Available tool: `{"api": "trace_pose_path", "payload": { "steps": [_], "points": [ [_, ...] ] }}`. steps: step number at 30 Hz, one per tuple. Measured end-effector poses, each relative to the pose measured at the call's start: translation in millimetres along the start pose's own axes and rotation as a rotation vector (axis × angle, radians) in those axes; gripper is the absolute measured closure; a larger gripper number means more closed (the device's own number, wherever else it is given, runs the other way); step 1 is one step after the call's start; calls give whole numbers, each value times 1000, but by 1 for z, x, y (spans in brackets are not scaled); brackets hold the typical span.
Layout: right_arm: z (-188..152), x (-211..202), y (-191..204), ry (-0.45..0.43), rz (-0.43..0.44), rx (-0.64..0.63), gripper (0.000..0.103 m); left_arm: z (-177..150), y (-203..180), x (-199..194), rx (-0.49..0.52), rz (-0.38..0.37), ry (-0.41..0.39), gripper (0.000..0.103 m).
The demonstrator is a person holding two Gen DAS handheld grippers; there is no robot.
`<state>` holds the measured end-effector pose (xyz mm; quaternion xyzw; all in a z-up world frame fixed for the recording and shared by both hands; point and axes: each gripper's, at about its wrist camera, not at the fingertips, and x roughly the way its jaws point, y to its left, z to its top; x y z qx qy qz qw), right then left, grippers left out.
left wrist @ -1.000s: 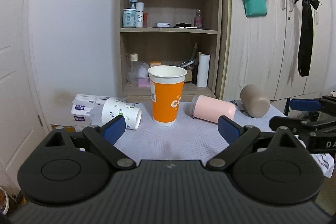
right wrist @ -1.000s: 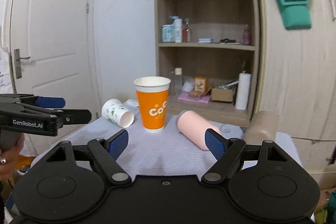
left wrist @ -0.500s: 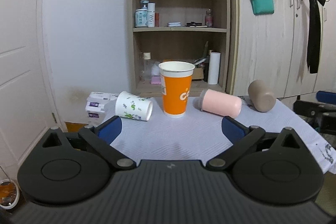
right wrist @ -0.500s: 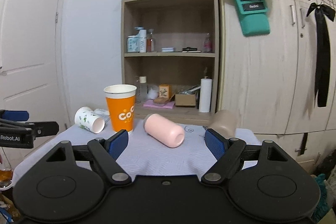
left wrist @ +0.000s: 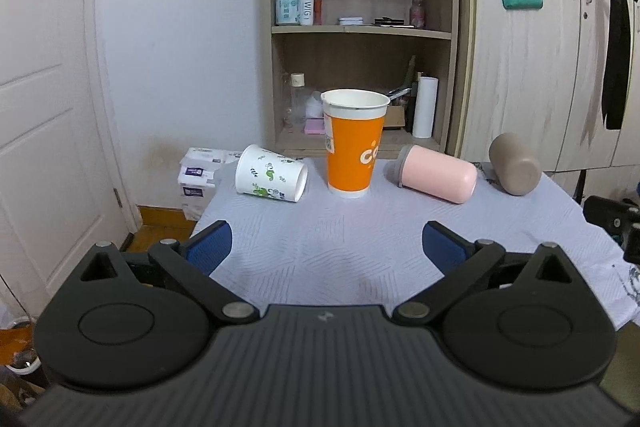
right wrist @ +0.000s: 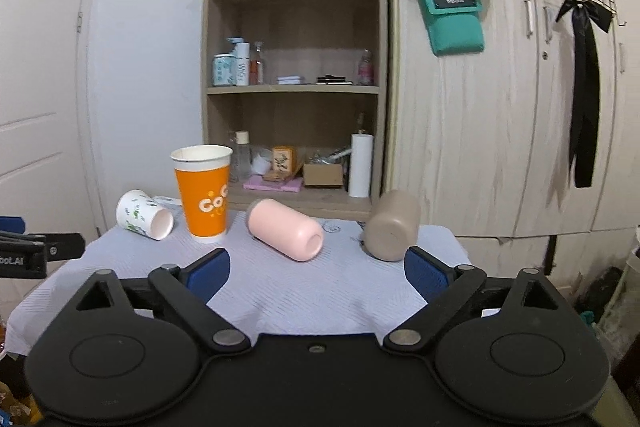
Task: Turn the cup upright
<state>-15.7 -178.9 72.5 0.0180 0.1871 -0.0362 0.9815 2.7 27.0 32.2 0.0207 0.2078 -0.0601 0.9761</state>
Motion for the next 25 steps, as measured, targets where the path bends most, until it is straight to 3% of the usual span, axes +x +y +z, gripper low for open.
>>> {"api": "trace_pose_path", "payload": {
  "steps": [18, 25],
  "points": [
    [-1, 1, 2, 26, -52, 6, 0, -5, -6, 8, 31, 77, 36, 0],
    [-1, 1, 5, 25, -57, -7, 0, -6, -8, 4, 43, 89, 10, 0]
  ]
}}
